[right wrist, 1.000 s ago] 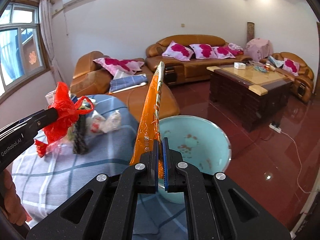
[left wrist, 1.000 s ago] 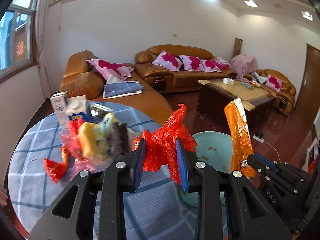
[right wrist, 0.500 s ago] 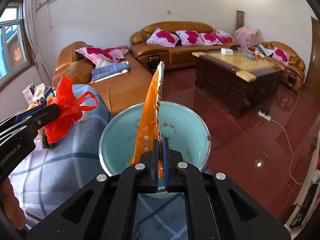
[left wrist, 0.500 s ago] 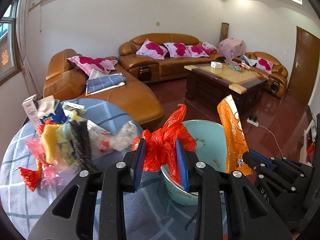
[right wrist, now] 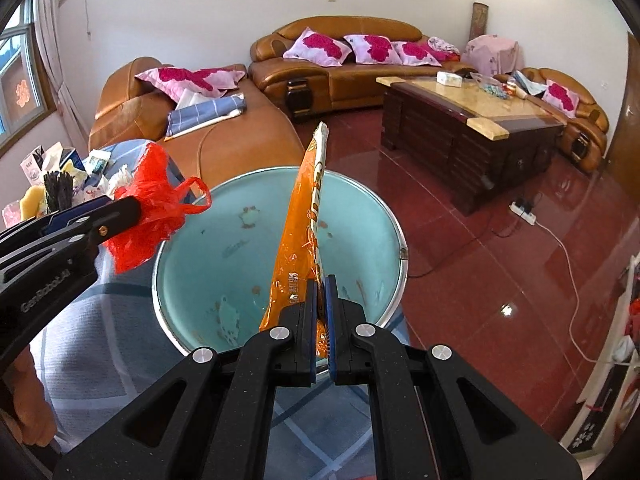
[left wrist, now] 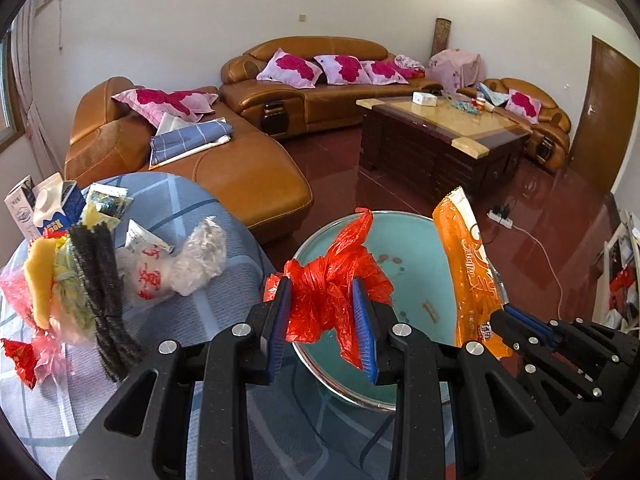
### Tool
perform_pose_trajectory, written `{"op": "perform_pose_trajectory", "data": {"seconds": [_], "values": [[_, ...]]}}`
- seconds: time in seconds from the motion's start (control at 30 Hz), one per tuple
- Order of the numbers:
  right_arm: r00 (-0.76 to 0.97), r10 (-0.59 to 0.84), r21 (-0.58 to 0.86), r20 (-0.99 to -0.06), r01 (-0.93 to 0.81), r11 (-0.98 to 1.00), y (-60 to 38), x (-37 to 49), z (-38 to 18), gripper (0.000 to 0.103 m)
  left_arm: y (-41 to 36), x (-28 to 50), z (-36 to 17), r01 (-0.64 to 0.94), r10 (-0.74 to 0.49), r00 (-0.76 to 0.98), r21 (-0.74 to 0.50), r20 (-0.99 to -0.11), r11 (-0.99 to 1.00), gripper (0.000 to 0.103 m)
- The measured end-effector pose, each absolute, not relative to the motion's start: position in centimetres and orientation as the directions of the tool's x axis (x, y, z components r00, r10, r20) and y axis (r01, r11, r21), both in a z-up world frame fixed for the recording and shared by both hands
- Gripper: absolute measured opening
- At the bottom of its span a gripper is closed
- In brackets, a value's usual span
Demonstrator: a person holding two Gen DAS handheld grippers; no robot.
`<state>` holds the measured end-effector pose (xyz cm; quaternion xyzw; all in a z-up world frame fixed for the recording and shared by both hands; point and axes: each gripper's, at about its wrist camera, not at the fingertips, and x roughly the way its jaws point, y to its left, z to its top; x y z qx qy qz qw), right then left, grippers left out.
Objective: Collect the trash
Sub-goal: 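Open both tools to drop the red bag and orange wrapper into the bucket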
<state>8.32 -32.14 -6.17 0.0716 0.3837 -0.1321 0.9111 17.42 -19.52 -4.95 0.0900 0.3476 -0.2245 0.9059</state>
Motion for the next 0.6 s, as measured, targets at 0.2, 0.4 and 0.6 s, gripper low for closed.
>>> {"op": "perform_pose_trajectory", "data": {"seconds": [0.2, 0.4, 0.6], "values": [[0.667, -0.18, 0.047, -0.723, 0.308, 0.95, -32.5, 8.4, -6.4, 0.022, -19.5, 17.9, -5.6, 0.453, -0.33, 0.65, 0.0, -0.685, 0.892, 0.053], [0.69, -0.206, 0.067, -0.693, 0.347, 0.935, -33.4, 7.5, -5.2, 0.029, -18.6, 17.0, -4.6, 0.411, -0.281, 0.704, 0.052, -0.652, 0.91, 0.067], [0.727, -0.288, 0.062, -0.623, 0.414, 0.908, -33.4, 5.9, -3.3, 0.054, -17.6, 15.6, -3.2, 0.361, -0.224, 0.754, 0.104, -0.618, 0.927, 0.076]]}}
